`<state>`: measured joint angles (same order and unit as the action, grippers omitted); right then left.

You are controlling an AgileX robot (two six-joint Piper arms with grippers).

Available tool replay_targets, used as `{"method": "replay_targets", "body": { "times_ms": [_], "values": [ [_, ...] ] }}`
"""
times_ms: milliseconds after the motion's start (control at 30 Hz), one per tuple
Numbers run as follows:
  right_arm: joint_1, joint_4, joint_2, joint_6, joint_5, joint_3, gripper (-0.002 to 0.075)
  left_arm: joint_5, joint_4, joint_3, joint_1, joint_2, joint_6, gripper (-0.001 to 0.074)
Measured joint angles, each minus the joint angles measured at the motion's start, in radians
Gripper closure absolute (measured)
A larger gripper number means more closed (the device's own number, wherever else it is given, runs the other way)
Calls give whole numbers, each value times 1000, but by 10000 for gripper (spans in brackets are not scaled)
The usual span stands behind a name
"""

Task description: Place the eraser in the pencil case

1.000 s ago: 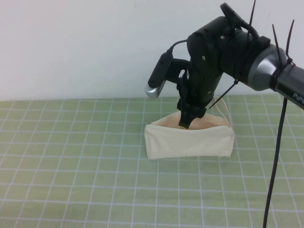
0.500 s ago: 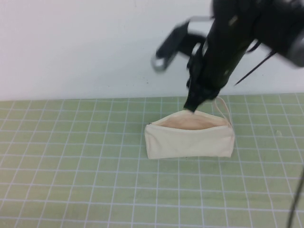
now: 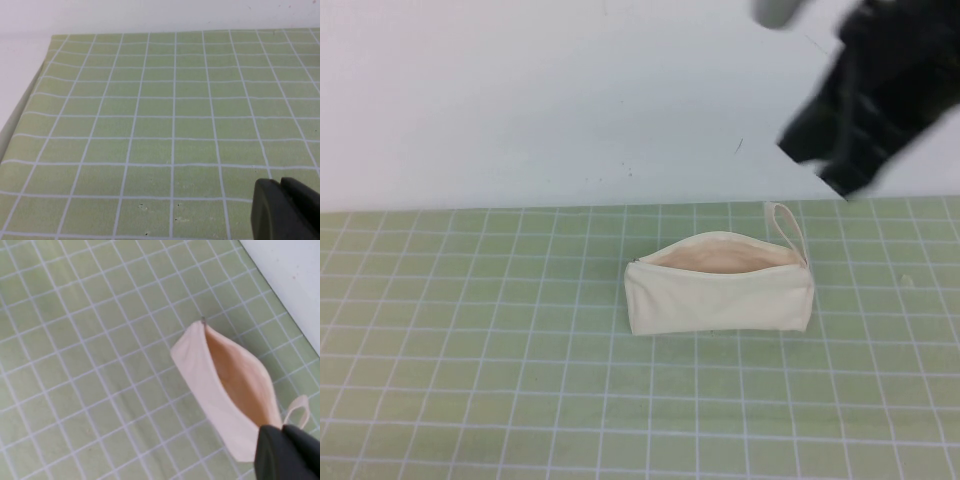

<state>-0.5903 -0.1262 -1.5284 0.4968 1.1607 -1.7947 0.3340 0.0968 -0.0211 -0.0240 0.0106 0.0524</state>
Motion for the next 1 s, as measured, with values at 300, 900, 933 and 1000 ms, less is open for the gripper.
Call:
{"method": "replay_targets", "body": {
  "times_ms": [300,900,933,1000],
  "values": [
    [0,-115,420,24,-205,459,727,0,2,0,0,0,0,737],
    [2,61,1143,-185,-554,1208,727,0,2,0,0,0,0,736],
    [11,74,1180,-195,-614,1259,727,0,2,0,0,0,0,736],
    [48,89,1244,-205,-719,1348,727,0,2,0,0,0,0,736]
  ]
}}
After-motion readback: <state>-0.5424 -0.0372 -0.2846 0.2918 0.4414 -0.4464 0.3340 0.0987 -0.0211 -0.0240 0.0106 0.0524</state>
